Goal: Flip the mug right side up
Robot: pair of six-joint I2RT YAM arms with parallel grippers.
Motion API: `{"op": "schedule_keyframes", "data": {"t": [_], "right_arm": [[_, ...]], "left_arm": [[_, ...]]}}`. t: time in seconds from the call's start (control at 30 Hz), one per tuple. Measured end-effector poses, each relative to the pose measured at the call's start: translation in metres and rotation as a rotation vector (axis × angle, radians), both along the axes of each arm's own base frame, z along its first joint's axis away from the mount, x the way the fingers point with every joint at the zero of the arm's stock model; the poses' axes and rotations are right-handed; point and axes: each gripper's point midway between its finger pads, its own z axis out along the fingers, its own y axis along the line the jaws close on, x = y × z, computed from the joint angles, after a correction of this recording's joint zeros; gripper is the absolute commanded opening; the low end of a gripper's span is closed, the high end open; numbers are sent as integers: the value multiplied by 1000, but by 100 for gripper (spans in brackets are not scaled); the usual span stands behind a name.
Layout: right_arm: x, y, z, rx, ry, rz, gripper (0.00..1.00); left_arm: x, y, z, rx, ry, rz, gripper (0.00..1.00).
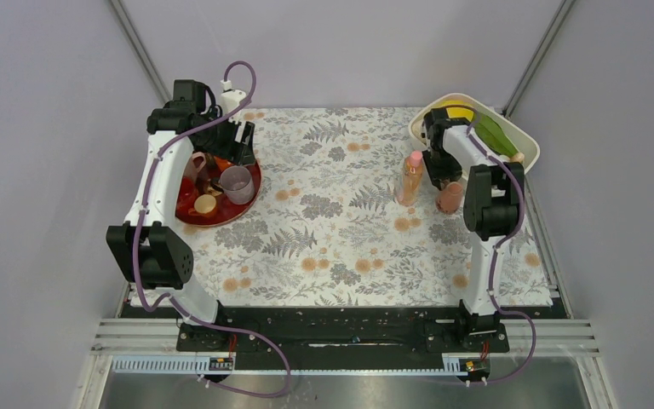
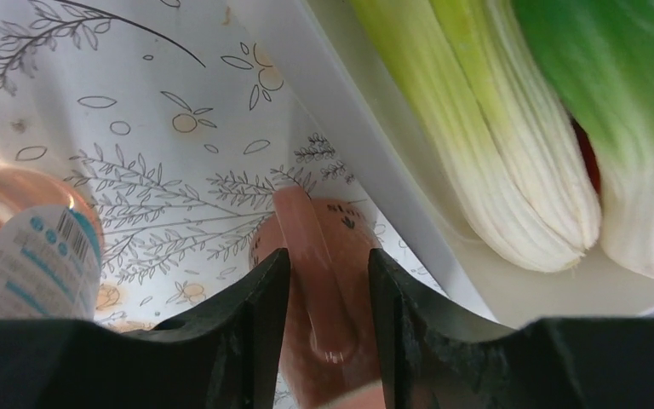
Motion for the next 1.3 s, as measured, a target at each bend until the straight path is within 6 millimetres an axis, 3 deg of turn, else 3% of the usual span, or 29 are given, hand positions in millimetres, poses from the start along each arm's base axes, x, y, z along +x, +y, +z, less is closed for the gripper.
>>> {"op": "schedule_keyframes", "data": {"t": [0.1, 0.23, 0.47, 0.6, 0.67, 0.77, 0.93, 1.07, 1.17, 1.3], "right_arm": [[-2, 1, -16, 1, 41, 0, 34], [-7, 2, -24, 4, 78, 0, 0], [-7, -5, -21, -33, 69, -20, 0], [-4, -16, 3, -96, 8, -47, 0], [-1, -24, 30, -134, -60, -73, 0], [-1, -36, 87, -190, -202, -128, 0], [-10, -58, 206, -256, -500, -261, 0], [-27, -61, 301, -208, -762, -352, 0], [-54, -43, 362, -112, -951, -350, 0], [-87, 21, 417, 173, -1143, -205, 0]], "left_arm": [[0, 0, 0, 1, 0, 0, 76], [-3, 0, -1, 3, 2, -2, 76], [-12, -1, 7, -3, -12, -6, 76], [-17, -4, 11, -20, -6, -18, 77], [-21, -7, 14, -34, 3, -27, 77], [-25, -11, 22, -58, 5, -41, 78], [-31, -19, 47, -99, -21, -67, 80], [-38, -27, 69, -124, -54, -89, 80], [-47, -39, 88, -156, -82, -120, 80], [-63, -61, 112, -217, -111, -179, 81]]}}
